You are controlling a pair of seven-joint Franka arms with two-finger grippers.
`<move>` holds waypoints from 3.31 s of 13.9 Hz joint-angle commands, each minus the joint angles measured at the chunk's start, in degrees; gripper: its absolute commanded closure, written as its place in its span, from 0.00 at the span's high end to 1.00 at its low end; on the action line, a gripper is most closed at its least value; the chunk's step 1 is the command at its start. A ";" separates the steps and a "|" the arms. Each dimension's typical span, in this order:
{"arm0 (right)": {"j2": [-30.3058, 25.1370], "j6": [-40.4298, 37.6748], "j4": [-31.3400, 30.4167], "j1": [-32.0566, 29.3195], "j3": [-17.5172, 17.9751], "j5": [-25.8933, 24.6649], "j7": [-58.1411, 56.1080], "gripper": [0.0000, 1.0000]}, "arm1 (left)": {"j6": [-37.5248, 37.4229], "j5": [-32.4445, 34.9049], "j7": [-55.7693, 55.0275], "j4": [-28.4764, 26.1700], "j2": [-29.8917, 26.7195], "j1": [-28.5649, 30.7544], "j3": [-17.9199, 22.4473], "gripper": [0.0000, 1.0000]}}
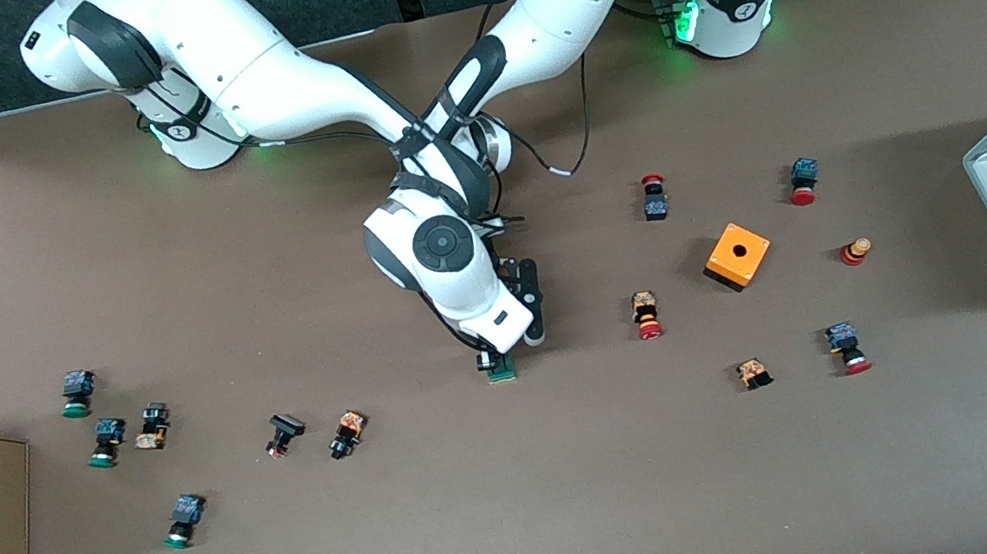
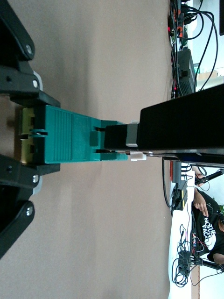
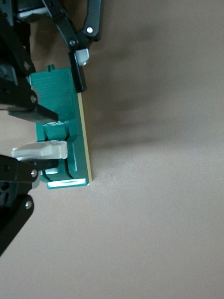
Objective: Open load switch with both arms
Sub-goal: 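Push the white handle toward the switch base with the right gripper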
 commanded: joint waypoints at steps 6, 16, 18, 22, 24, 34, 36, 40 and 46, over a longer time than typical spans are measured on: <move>-4.46 -1.71 -3.96 0.37 0.19 -0.21 0.92 0.38 | -0.57 0.99 0.73 0.28 0.47 0.22 0.68 0.48; -4.46 -1.54 -4.58 0.37 2.92 -0.39 5.66 0.38 | -0.57 0.99 0.73 0.28 0.47 0.22 0.68 0.48; -4.55 -1.54 -4.84 0.37 2.92 -0.39 5.66 0.38 | -0.57 0.99 0.73 0.28 0.38 0.22 0.68 0.48; -4.46 -1.54 -5.10 -0.07 2.92 -0.56 5.40 0.38 | -0.57 0.99 0.73 0.28 0.47 0.22 0.68 0.48; -4.55 -1.45 -5.89 -0.42 3.01 -1.18 5.31 0.38 | -0.57 0.99 0.73 0.28 0.47 0.22 0.68 0.48; -4.29 -1.10 -6.42 -0.42 3.01 -1.18 5.75 0.38 | -0.57 0.99 0.73 0.28 0.47 0.22 0.68 0.48; -4.11 -0.84 -6.51 -0.42 3.01 -1.18 5.75 0.38 | -0.57 0.99 0.73 0.28 0.38 0.22 0.68 0.48; -4.02 -0.75 -6.51 -0.42 3.01 -1.18 5.75 0.38 | -0.57 0.99 0.73 0.28 0.38 0.30 0.68 0.48; -3.58 -0.22 -6.51 -0.42 3.01 -1.18 5.75 0.38 | -0.57 0.99 0.73 0.36 0.38 0.30 0.68 0.48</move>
